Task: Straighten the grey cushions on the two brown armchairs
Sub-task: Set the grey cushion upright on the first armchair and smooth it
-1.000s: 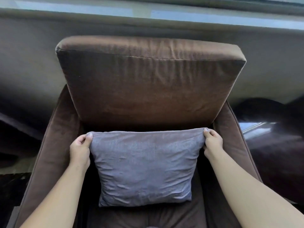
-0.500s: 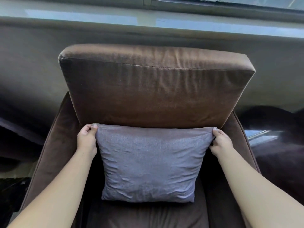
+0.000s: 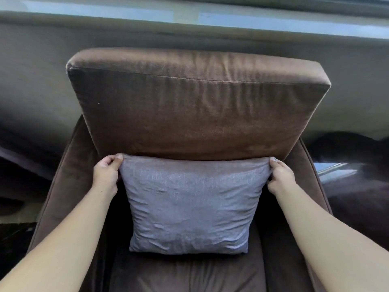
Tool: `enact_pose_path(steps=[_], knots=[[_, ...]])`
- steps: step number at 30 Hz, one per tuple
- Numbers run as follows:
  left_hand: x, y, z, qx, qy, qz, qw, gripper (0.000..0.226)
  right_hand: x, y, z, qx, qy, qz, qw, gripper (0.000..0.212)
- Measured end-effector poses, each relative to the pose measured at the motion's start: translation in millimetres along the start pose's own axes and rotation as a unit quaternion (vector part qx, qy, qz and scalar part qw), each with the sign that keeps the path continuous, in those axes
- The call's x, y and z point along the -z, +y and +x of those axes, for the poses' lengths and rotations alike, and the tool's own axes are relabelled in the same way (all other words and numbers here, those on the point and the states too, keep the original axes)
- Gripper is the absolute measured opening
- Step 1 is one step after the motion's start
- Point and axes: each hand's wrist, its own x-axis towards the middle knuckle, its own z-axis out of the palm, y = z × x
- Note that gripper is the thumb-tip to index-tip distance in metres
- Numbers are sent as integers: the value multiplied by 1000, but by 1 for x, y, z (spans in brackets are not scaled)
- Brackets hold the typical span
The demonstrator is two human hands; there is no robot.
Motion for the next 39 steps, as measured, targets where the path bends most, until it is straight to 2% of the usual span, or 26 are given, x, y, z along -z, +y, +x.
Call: enact_pose_path(steps=[3,5,7,9,10,12,16,19,21,23,25,27,32,35,37,39], knots=[[7,2,-1,1,-15,32,999,17,7,-7,-10,48,-9,-78,996,18],[8,6,-7,-2,-14,25,1000,16,15,-15,-21,142,-2,-218,965,11],[12,6,-16,-5,-13,6,1000,11,18,-23,-39,243,3,-409,880,10],[21,-5,-28,-7,-5,-15,1000,4,9,-24,-61,338,-17,-517,786,21],[28,-15,-33,-2,0,-22,1000,3,0,-22,-70,380,-30,-537,753,24],[41,-41,-43,23,13,-21,999,9,-28,-12,-86,431,-73,-555,708,29],[57,-102,-58,95,34,-4,995,21,-104,19,-118,442,-215,-582,648,32],[65,-145,-72,154,62,-13,986,24,-163,52,-151,461,-312,-597,577,36],[74,-172,-82,187,83,-19,979,21,-200,71,-170,486,-348,-605,527,39],[84,-193,-92,215,94,-30,972,15,-231,89,-185,509,-345,-613,496,39],[93,-210,-99,238,94,-16,967,15,-250,103,-193,519,-310,-619,501,36],[99,-224,-103,246,88,5,965,16,-259,114,-196,518,-266,-621,525,33],[107,-244,-101,223,82,95,967,23,-267,127,-191,530,-197,-619,545,27],[113,-256,-96,199,61,159,965,12,-277,133,-188,520,-173,-608,575,21],[115,-265,-92,198,57,196,959,21,-282,133,-184,508,-168,-601,593,17],[115,-268,-93,193,62,211,956,20,-287,132,-180,502,-170,-597,602,15]])
